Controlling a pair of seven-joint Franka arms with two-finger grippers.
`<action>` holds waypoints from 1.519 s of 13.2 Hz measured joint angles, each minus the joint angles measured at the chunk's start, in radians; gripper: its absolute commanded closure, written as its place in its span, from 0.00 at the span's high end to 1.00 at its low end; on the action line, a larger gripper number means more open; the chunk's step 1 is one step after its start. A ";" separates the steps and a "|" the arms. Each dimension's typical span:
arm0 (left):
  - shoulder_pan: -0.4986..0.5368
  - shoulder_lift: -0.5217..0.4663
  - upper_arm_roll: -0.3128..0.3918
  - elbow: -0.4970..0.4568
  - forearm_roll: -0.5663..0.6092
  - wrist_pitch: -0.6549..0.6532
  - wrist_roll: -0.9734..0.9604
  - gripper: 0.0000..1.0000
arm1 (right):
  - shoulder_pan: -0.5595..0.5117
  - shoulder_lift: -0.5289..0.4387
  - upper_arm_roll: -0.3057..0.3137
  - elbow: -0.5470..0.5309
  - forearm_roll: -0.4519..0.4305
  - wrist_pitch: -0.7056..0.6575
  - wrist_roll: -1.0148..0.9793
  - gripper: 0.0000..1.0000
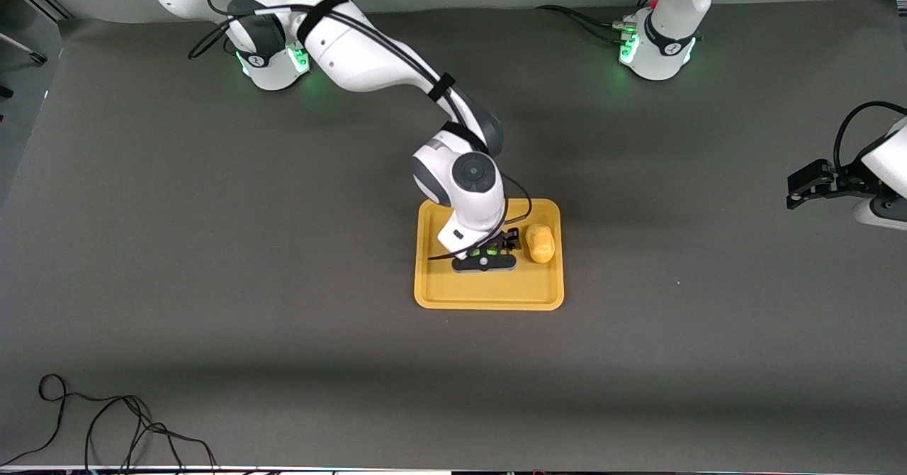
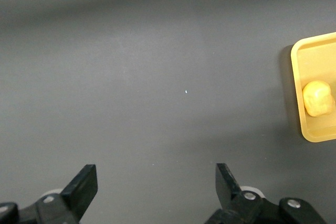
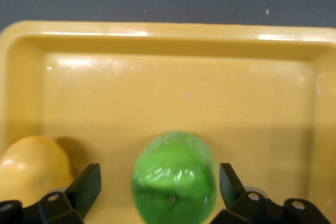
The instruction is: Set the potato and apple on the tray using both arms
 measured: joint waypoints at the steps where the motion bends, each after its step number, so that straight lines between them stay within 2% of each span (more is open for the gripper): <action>1: 0.000 0.000 0.000 0.000 0.000 0.000 0.000 1.00 | -0.001 -0.042 -0.003 0.016 0.000 -0.064 0.003 1.00; 4: 0.000 0.000 0.000 -0.002 0.000 0.000 0.000 1.00 | -0.011 -0.213 -0.022 0.030 0.000 -0.262 0.006 1.00; 7: 0.000 0.000 0.000 -0.003 0.000 0.000 0.000 1.00 | -0.042 -0.378 -0.075 0.010 -0.010 -0.450 -0.005 1.00; 9: 0.000 0.000 0.000 -0.004 0.000 0.000 -0.001 1.00 | -0.052 -0.475 -0.121 -0.061 -0.051 -0.522 -0.070 1.00; 12: 0.000 0.000 0.000 -0.004 0.000 0.000 -0.001 1.00 | -0.057 -0.625 -0.197 -0.236 -0.090 -0.536 -0.214 1.00; 14: 0.000 0.000 0.000 -0.004 0.000 0.000 -0.001 1.00 | -0.117 -0.734 -0.225 -0.346 -0.096 -0.538 -0.321 1.00; 17: 0.000 0.000 0.000 -0.004 0.000 0.000 -0.001 1.00 | -0.297 -0.882 -0.203 -0.482 -0.097 -0.538 -0.490 1.00; 18: 0.000 0.000 0.000 -0.004 0.000 0.000 -0.002 1.00 | -0.375 -0.917 -0.172 -0.515 -0.097 -0.539 -0.542 1.00; 20: 0.000 0.000 0.000 -0.004 0.000 0.000 -0.002 1.00 | -0.563 -0.959 -0.070 -0.560 -0.098 -0.538 -0.641 1.00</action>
